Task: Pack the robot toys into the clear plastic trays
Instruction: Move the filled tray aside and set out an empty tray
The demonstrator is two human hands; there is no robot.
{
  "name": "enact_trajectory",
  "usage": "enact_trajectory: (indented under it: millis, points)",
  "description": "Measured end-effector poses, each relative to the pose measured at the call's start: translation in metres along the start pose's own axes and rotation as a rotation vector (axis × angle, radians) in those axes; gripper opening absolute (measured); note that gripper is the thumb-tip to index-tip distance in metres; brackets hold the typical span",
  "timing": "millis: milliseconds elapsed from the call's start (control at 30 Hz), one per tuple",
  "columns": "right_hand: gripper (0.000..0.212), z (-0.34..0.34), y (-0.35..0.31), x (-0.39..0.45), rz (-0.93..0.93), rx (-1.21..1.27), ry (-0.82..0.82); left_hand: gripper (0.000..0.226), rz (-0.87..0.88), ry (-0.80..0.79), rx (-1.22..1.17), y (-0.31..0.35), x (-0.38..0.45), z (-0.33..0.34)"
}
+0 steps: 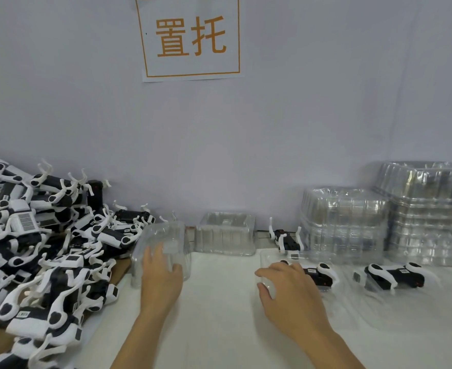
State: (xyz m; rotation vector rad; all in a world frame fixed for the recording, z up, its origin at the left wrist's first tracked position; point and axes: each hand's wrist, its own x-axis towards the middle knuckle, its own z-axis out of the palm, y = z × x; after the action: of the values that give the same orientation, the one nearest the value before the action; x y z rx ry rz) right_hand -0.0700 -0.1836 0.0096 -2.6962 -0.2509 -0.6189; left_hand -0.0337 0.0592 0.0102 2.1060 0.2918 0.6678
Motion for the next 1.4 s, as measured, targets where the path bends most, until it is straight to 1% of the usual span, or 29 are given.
enact_trajectory:
  millis: [100,200,267,333,400,467,533,567,633,800,867,1000,1067,1133,1267,1333,1400]
  points:
    - [0.032,-0.009,0.011,0.003,0.127,-0.024,0.022,0.061,-0.042,-0.068,0.153,-0.011,0.005,-0.006]
    - [0.026,-0.024,0.026,0.006,0.323,-0.015,0.088,0.056,-0.045,-0.075,0.244,-0.014,0.009,-0.01]
    - [0.02,-0.037,0.041,0.006,0.494,-0.028,0.138,0.052,-0.051,-0.062,0.297,-0.014,0.009,-0.011]
    - [0.015,-0.049,0.057,0.005,0.653,-0.118,0.138,0.048,-0.045,-0.012,0.37,-0.014,0.008,-0.011]
    - [0.014,-0.052,0.068,0.005,0.742,-0.161,0.142,0.042,-0.017,0.053,0.431,-0.012,0.007,-0.01]
    - [0.016,-0.046,0.069,0.005,0.719,-0.119,0.215,0.034,0.005,0.091,0.455,-0.009,0.006,-0.008]
    - [0.023,-0.04,0.062,0.006,0.593,-0.058,0.293,0.025,0.015,0.106,0.457,-0.007,0.004,-0.006]
    - [0.026,-0.036,0.056,0.008,0.517,-0.043,0.302,0.021,0.024,0.109,0.455,-0.005,0.003,-0.006]
    - [0.029,-0.028,0.045,0.009,0.38,0.0,0.28,0.015,0.069,0.115,0.427,-0.002,0.001,-0.006]
    - [0.033,-0.005,0.026,0.004,0.136,0.13,0.12,0.019,0.195,0.118,0.337,0.013,-0.002,-0.007]
    - [0.032,0.0,0.023,0.003,0.074,0.177,0.097,0.012,0.167,0.182,0.182,0.019,-0.001,-0.01]
    - [0.028,0.001,0.012,0.002,0.008,0.388,0.107,0.024,0.046,0.322,-0.224,0.037,0.002,-0.022]
    - [0.026,0.001,0.003,0.0,0.014,0.531,0.113,0.023,0.021,0.329,-0.359,0.043,0.002,-0.025]
    - [0.023,0.0,-0.006,-0.002,0.044,0.678,0.1,0.02,0.056,0.278,-0.427,0.048,-0.003,-0.024]
    - [0.019,-0.003,-0.02,-0.005,0.091,0.928,-0.007,0.011,0.177,0.129,-0.442,0.066,-0.024,-0.004]
    - [0.02,-0.005,-0.022,-0.005,0.111,1.041,-0.029,0.012,0.235,0.022,-0.432,0.073,-0.037,0.011]
    - [0.016,-0.006,-0.022,-0.004,0.153,1.139,-0.013,0.014,0.297,-0.107,-0.384,0.077,-0.048,0.024]
